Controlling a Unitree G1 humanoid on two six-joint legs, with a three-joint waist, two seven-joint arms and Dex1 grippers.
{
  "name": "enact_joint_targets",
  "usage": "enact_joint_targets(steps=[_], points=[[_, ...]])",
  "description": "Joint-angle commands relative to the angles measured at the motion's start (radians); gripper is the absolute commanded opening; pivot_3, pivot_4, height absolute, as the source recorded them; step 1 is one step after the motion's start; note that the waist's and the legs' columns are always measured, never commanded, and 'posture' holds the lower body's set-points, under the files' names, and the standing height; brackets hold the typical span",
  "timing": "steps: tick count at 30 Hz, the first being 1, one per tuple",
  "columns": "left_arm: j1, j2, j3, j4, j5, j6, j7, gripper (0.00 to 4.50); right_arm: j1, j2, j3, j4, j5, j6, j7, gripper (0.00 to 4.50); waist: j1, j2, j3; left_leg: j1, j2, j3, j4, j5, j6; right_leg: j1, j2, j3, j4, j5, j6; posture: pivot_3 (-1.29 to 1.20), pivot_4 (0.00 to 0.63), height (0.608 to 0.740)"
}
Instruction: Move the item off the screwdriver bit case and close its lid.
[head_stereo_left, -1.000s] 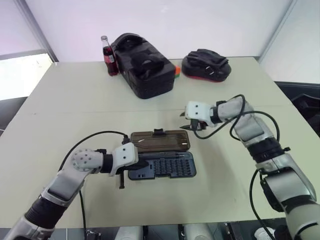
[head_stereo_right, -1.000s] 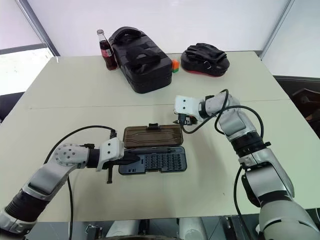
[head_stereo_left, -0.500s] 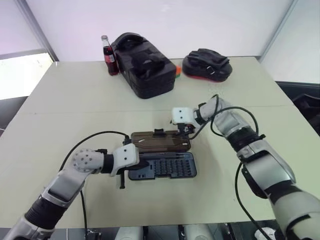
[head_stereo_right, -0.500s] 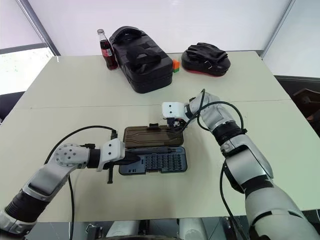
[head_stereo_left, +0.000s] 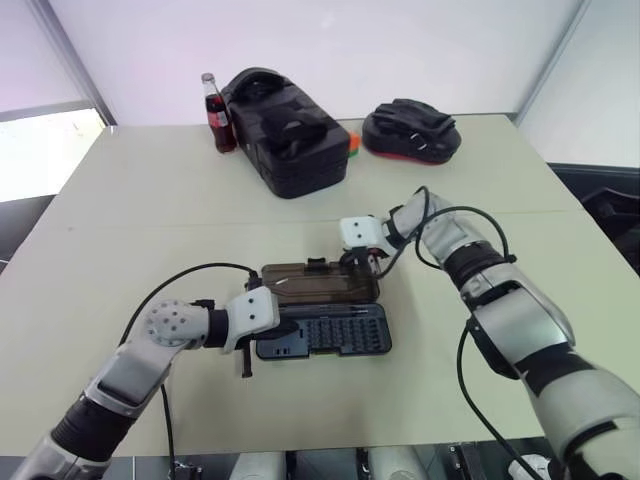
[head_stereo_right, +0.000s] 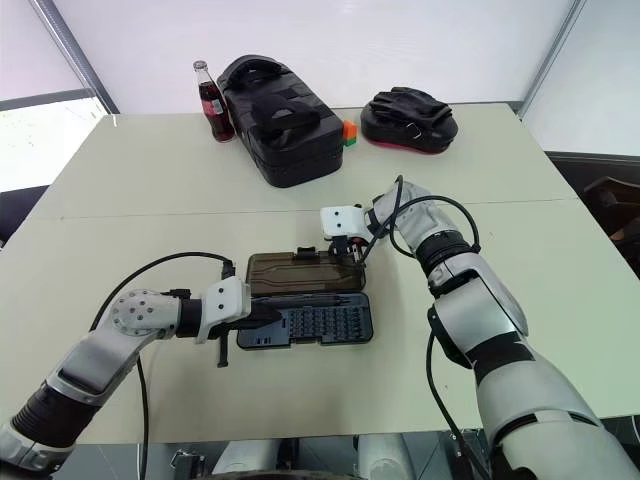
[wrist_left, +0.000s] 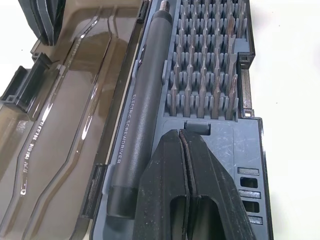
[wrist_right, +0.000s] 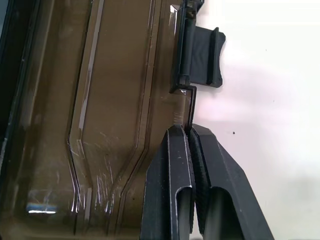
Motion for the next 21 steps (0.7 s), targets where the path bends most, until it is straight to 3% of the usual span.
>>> enact_joint_targets(steps=[1, 21], points=[[0.024, 0.003, -0.012, 0.017, 0.021, 0.025, 0.008, 0.00, 0.007, 0.002, 0.019, 0.037, -0.043, -0.013, -0.003, 0.07, 0.000, 0.000, 0.000, 0.000, 0.000, 0.000, 0.000, 0.000, 0.000, 0.000, 0.000, 0.000, 0.000, 0.000, 0.000, 0.00, 0.150, 0.740], [0.022, -0.010, -0.012, 0.037, 0.028, 0.007, 0.006, 0.00, -0.045, 0.001, -0.039, 0.044, -0.026, -0.007, -0.013, 0.07, 0.001, 0.000, 0.000, 0.000, 0.000, 0.000, 0.000, 0.000, 0.000, 0.000, -0.001, 0.000, 0.000, 0.000, 0.000, 0.00, 0.150, 0.740]])
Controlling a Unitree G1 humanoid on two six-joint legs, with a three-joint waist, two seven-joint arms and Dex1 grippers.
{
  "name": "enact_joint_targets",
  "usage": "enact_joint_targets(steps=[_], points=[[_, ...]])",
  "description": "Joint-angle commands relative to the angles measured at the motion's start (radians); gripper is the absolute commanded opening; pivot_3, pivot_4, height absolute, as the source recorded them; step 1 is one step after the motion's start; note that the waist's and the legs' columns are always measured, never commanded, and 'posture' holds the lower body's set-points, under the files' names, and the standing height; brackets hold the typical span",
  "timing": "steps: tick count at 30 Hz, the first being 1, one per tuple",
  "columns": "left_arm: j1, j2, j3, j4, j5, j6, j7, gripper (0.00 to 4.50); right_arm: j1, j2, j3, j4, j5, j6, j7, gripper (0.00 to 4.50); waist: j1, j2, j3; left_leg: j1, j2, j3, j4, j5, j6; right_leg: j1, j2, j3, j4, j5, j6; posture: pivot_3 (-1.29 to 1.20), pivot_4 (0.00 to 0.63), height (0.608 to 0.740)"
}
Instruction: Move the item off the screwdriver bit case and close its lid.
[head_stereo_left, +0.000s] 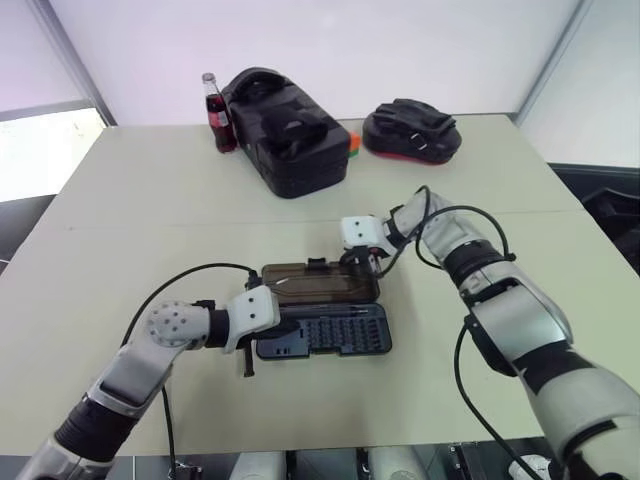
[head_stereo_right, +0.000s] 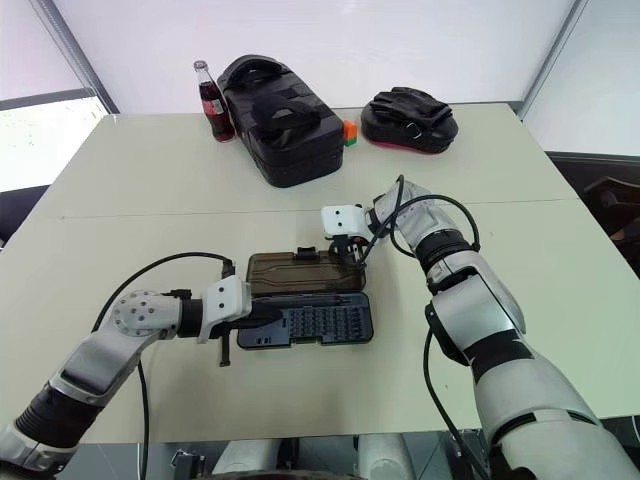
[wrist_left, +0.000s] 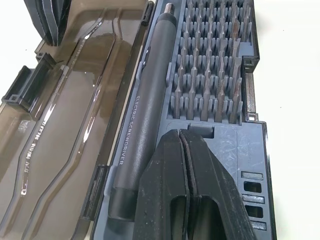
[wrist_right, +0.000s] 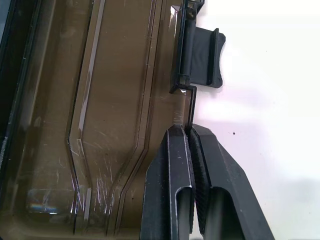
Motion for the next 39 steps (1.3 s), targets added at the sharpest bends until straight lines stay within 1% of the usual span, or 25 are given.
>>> enact_joint_targets(steps=[1, 7, 15, 19, 24, 29, 30, 32, 37, 39], points=[[0.018, 0.008, -0.019, 0.026, 0.029, 0.013, 0.001, 0.00, -0.036, -0.015, -0.016, -0.009, -0.014, 0.007, -0.029, 0.07, 0.000, 0.000, 0.000, 0.000, 0.000, 0.000, 0.000, 0.000, 0.000, 0.000, 0.000, 0.000, 0.000, 0.000, 0.000, 0.00, 0.150, 0.740], [0.021, 0.005, -0.018, 0.027, 0.028, 0.009, 0.006, 0.00, -0.057, -0.064, -0.081, -0.115, 0.045, 0.049, 0.004, 0.07, 0.002, 0.004, 0.004, -0.003, 0.000, 0.000, 0.000, 0.000, -0.001, -0.003, 0.000, 0.000, 0.000, 0.000, -0.001, 0.00, 0.150, 0.740], [0.014, 0.005, -0.002, 0.032, 0.032, -0.021, 0.021, 0.00, 0.054, -0.152, -0.124, -0.407, 0.116, 0.194, 0.069, 0.07, 0.004, 0.005, 0.005, -0.010, 0.000, 0.000, 0.000, 0.000, -0.001, -0.009, 0.000, 0.000, 0.000, 0.001, 0.000, 0.00, 0.150, 0.740], [0.008, 0.007, 0.006, 0.030, 0.020, -0.023, 0.018, 0.00, 0.111, -0.175, -0.134, -0.506, 0.135, 0.262, 0.075, 0.07, 0.005, 0.005, 0.005, -0.018, 0.000, 0.000, 0.000, 0.001, -0.002, -0.018, 0.000, 0.000, 0.001, 0.003, 0.002, 0.00, 0.150, 0.740], [0.006, 0.011, 0.007, 0.039, 0.020, -0.030, 0.011, 0.00, 0.154, -0.186, -0.130, -0.552, 0.139, 0.308, 0.064, 0.07, 0.005, 0.005, 0.005, -0.019, 0.000, 0.000, 0.000, 0.001, -0.002, -0.018, 0.000, 0.000, 0.001, 0.002, 0.002, 0.00, 0.150, 0.740], [0.004, 0.016, 0.008, 0.048, 0.028, -0.039, 0.004, 0.00, 0.131, -0.182, -0.119, -0.496, 0.108, 0.315, 0.016, 0.07, 0.005, 0.005, 0.005, -0.019, 0.000, 0.000, 0.000, 0.001, -0.002, -0.018, 0.000, 0.000, 0.001, 0.002, 0.002, 0.00, 0.150, 0.740], [0.004, 0.017, 0.008, 0.050, 0.029, -0.041, 0.003, 0.00, 0.120, -0.178, -0.119, -0.483, 0.103, 0.321, 0.004, 0.31, 0.005, 0.005, 0.005, -0.019, 0.000, 0.000, 0.000, 0.001, -0.002, -0.018, 0.000, 0.000, 0.001, 0.002, 0.002, 0.00, 0.150, 0.740], [0.005, 0.017, 0.006, 0.051, 0.031, -0.044, 0.003, 0.00, 0.101, -0.173, -0.111, -0.463, 0.096, 0.326, 0.000, 0.95, 0.005, 0.005, 0.005, -0.019, 0.000, 0.001, 0.000, 0.001, -0.002, -0.018, 0.000, 0.000, 0.001, 0.002, 0.002, 0.00, 0.150, 0.740], [0.003, 0.010, -0.003, 0.054, 0.036, -0.044, 0.008, 0.00, 0.044, -0.119, -0.084, -0.368, 0.055, 0.369, -0.053, 3.46, 0.003, 0.005, 0.005, -0.019, 0.000, 0.001, 0.000, 0.001, -0.002, -0.018, 0.001, 0.000, 0.001, 0.002, 0.002, 0.00, 0.150, 0.740], [0.001, 0.007, -0.008, 0.057, 0.039, -0.047, 0.006, 0.00, 0.024, -0.096, -0.080, -0.327, 0.050, 0.386, -0.059, 3.46, 0.003, 0.005, 0.005, -0.019, 0.000, 0.001, 0.000, 0.001, -0.002, -0.018, 0.001, 0.000, 0.001, 0.002, 0.002, 0.00, 0.150, 0.740]])
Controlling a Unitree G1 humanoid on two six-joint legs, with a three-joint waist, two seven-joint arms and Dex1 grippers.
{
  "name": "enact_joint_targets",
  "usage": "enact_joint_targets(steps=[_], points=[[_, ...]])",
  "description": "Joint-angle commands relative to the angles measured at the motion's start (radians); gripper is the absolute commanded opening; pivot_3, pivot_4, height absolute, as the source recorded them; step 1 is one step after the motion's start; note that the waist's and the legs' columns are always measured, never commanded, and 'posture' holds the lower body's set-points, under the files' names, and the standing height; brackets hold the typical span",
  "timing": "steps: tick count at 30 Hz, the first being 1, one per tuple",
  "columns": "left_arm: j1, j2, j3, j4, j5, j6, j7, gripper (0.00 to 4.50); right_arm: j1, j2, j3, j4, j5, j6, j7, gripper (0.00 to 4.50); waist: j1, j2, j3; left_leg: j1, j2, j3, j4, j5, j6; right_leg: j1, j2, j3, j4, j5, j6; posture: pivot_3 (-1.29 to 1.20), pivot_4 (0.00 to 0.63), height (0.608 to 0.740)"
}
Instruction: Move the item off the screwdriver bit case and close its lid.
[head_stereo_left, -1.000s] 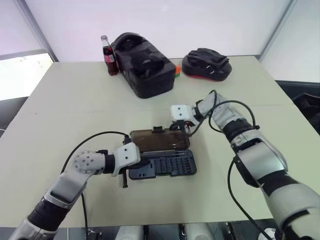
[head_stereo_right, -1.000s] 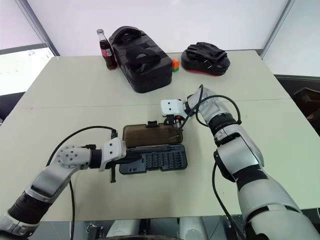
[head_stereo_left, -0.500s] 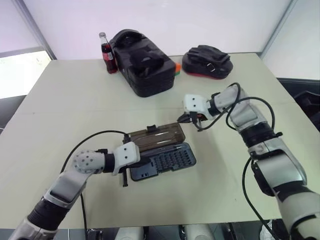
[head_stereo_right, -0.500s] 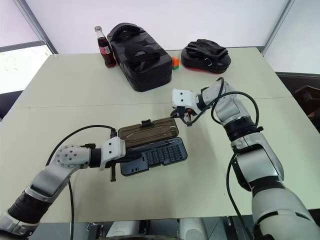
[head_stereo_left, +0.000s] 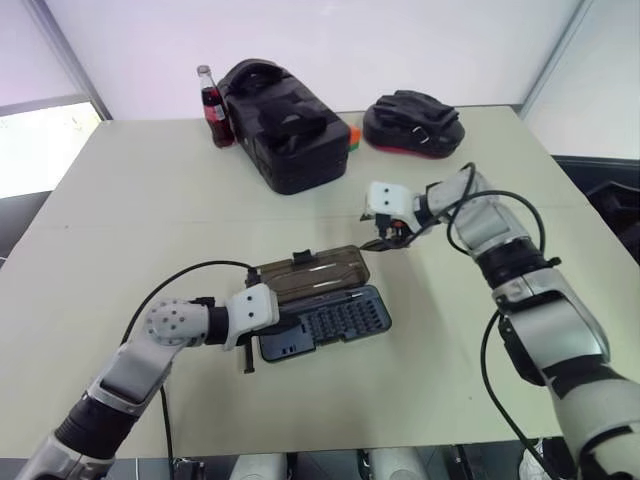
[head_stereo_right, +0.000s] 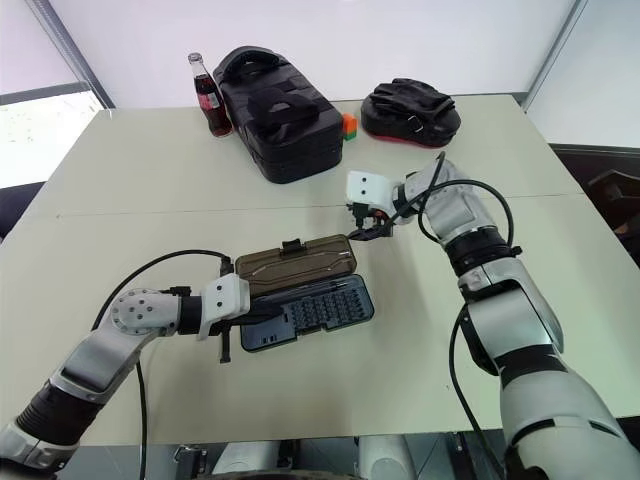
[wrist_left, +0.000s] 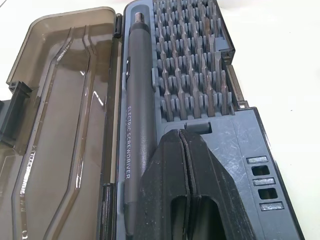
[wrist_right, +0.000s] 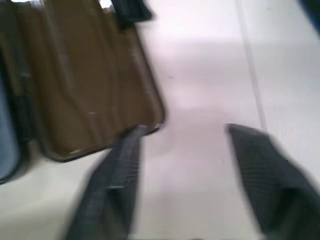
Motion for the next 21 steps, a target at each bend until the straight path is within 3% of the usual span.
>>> enact_joint_targets(steps=[1, 5, 12, 21], points=[[0.008, 0.010, -0.018, 0.037, 0.043, 0.007, 0.003, 0.00, -0.060, 0.038, 0.007, 0.063, -0.011, 0.029, -0.018, 3.46, 0.000, 0.000, 0.000, 0.000, 0.000, 0.000, 0.000, 0.000, 0.000, 0.000, 0.000, 0.000, 0.000, 0.000, 0.000, 0.00, 0.150, 0.740], [0.003, 0.031, -0.046, 0.059, 0.073, -0.051, -0.027, 0.00, -0.108, 0.070, 0.020, 0.165, -0.022, 0.039, -0.004, 3.46, 0.002, 0.000, 0.000, 0.000, 0.000, 0.000, 0.000, 0.000, 0.000, 0.000, 0.000, 0.000, 0.000, 0.000, 0.000, 0.00, 0.150, 0.740], [-0.036, 0.101, -0.120, 0.231, 0.210, -0.352, -0.101, 0.00, -0.162, 0.089, 0.030, 0.297, -0.050, -0.001, -0.011, 3.46, -0.004, 0.001, 0.000, 0.000, 0.000, 0.000, -0.001, 0.000, -0.001, 0.000, 0.000, 0.000, 0.000, 0.000, 0.000, 0.00, 0.150, 0.740], [-0.088, 0.054, -0.111, 0.289, 0.179, -0.350, -0.114, 0.00, -0.179, 0.136, 0.035, 0.396, -0.067, 0.002, -0.020, 3.46, -0.003, 0.002, -0.001, 0.002, 0.000, 0.000, 0.000, 0.000, -0.001, 0.001, 0.001, 0.000, 0.002, 0.001, 0.001, 0.00, 0.150, 0.740]])
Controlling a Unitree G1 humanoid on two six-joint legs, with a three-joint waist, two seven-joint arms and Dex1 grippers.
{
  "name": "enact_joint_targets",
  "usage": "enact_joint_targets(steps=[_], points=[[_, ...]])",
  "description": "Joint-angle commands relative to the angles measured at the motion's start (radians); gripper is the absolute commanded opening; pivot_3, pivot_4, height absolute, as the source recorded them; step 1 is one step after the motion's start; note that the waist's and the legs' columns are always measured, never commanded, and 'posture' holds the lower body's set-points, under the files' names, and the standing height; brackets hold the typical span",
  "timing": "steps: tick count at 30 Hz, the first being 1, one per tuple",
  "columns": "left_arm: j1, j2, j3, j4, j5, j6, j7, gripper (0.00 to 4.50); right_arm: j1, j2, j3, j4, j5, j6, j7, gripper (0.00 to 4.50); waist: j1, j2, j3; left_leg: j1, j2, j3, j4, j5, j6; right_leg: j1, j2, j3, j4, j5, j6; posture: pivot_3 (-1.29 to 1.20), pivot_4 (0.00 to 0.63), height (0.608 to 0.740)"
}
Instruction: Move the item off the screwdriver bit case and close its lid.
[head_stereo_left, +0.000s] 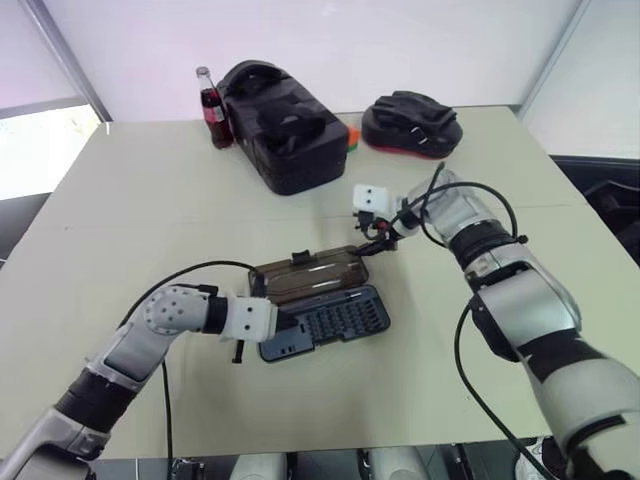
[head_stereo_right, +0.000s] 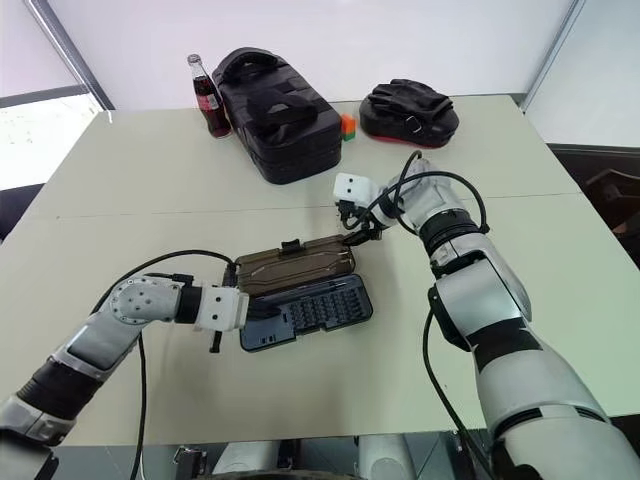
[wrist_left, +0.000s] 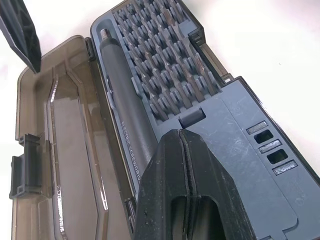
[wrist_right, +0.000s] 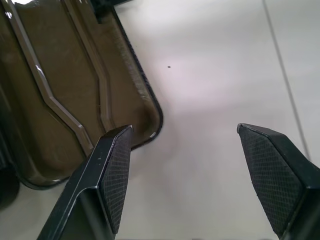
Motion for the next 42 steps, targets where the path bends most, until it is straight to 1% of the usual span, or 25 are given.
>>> enact_joint_targets(steps=[1, 2, 4, 5, 6, 8, 10, 13, 21, 33, 36, 42], points=[[0.031, 0.000, -0.032, 0.089, 0.059, 0.051, -0.004, 0.00, -0.029, 0.026, 0.002, 0.028, -0.016, 0.000, -0.013, 3.46, 0.001, 0.000, 0.000, 0.000, 0.000, 0.000, 0.000, 0.000, 0.000, 0.000, 0.000, 0.000, 0.000, 0.000, 0.000, 0.00, 0.150, 0.740], [0.032, -0.002, -0.029, 0.086, 0.058, 0.055, -0.003, 0.00, -0.030, 0.033, 0.002, 0.033, -0.018, 0.002, -0.013, 3.46, 0.002, 0.000, 0.000, 0.000, 0.000, 0.000, 0.001, 0.000, 0.000, 0.000, 0.000, 0.000, 0.001, 0.000, 0.000, 0.00, 0.150, 0.740], [0.037, -0.005, -0.023, 0.077, 0.055, 0.062, 0.003, 0.00, -0.024, 0.046, 0.012, 0.037, -0.029, -0.006, -0.009, 2.95, 0.002, 0.000, 0.000, 0.000, 0.000, 0.000, 0.002, 0.000, 0.000, 0.000, 0.000, 0.000, 0.002, 0.000, 0.000, 0.00, 0.150, 0.740], [0.040, -0.007, -0.020, 0.072, 0.053, 0.067, 0.007, 0.00, -0.019, 0.051, 0.019, 0.040, -0.036, -0.012, -0.008, 2.60, 0.001, 0.000, 0.000, 0.000, 0.000, 0.000, 0.002, 0.000, 0.000, 0.000, 0.000, 0.000, 0.002, 0.000, 0.000, 0.00, 0.150, 0.740], [0.043, -0.008, -0.018, 0.068, 0.051, 0.071, 0.010, 0.00, -0.013, 0.052, 0.027, 0.041, -0.045, -0.022, -0.005, 2.20, 0.001, 0.000, 0.000, 0.000, 0.000, 0.000, 0.002, 0.000, 0.000, 0.000, 0.000, 0.000, 0.003, 0.000, 0.000, 0.00, 0.150, 0.740], [0.048, -0.009, -0.012, 0.054, 0.047, 0.082, 0.015, 0.00, -0.001, 0.050, 0.042, 0.046, -0.059, -0.034, 0.010, 1.18, -0.001, 0.000, 0.000, 0.001, 0.000, 0.000, 0.003, 0.000, 0.000, 0.001, 0.000, 0.000, 0.005, 0.000, 0.000, 0.00, 0.150, 0.740], [0.053, -0.007, -0.008, 0.040, 0.045, 0.091, 0.017, 0.00, 0.007, 0.044, 0.049, 0.054, -0.067, -0.038, 0.017, 0.02, 0.000, 0.000, -0.001, 0.002, 0.000, 0.000, 0.004, 0.000, 0.000, 0.002, 0.000, 0.000, 0.006, 0.000, 0.000, 0.00, 0.150, 0.740], [0.061, 0.000, 0.000, 0.020, 0.041, 0.099, 0.019, 0.00, 0.019, 0.024, 0.058, 0.058, -0.081, -0.053, 0.037, 0.02, -0.001, -0.002, -0.002, 0.006, 0.000, -0.001, 0.004, 0.000, 0.000, 0.006, 0.002, 0.000, 0.007, -0.001, -0.002, 0.00, 0.150, 0.740], [0.044, 0.006, 0.022, 0.010, 0.037, 0.113, 0.016, 0.00, 0.043, -0.021, 0.057, 0.040, -0.086, -0.063, 0.066, 0.02, 0.006, -0.002, -0.002, 0.007, 0.000, -0.002, 0.003, 0.000, 0.000, 0.007, 0.001, 0.000, 0.006, -0.002, -0.002, 0.00, 0.150, 0.740], [0.037, 0.018, 0.030, 0.002, 0.035, 0.099, 0.004, 0.00, 0.149, -0.127, 0.050, -0.148, -0.061, -0.031, 0.166, 0.02, 0.015, -0.002, -0.002, 0.007, -0.001, -0.004, 0.003, 0.000, 0.000, 0.010, 0.000, -0.002, 0.002, -0.002, -0.002, 0.00, 0.150, 0.740], [0.034, 0.022, 0.032, 0.002, 0.031, 0.097, 0.001, 0.00, 0.165, -0.141, 0.043, -0.195, -0.051, -0.005, 0.175, 0.02, 0.016, -0.002, -0.002, 0.007, -0.001, -0.005, 0.003, 0.000, 0.000, 0.012, 0.000, -0.003, 0.000, -0.002, -0.002, 0.00, 0.150, 0.740], [0.035, 0.017, 0.027, 0.007, 0.028, 0.097, -0.002, 0.00, 0.165, -0.137, 0.025, -0.219, -0.039, -0.005, 0.112, 0.02, 0.014, -0.002, -0.002, 0.007, -0.001, -0.004, 0.003, 0.000, 0.001, 0.013, -0.001, -0.003, -0.003, -0.002, -0.002, 0.00, 0.150, 0.740]])
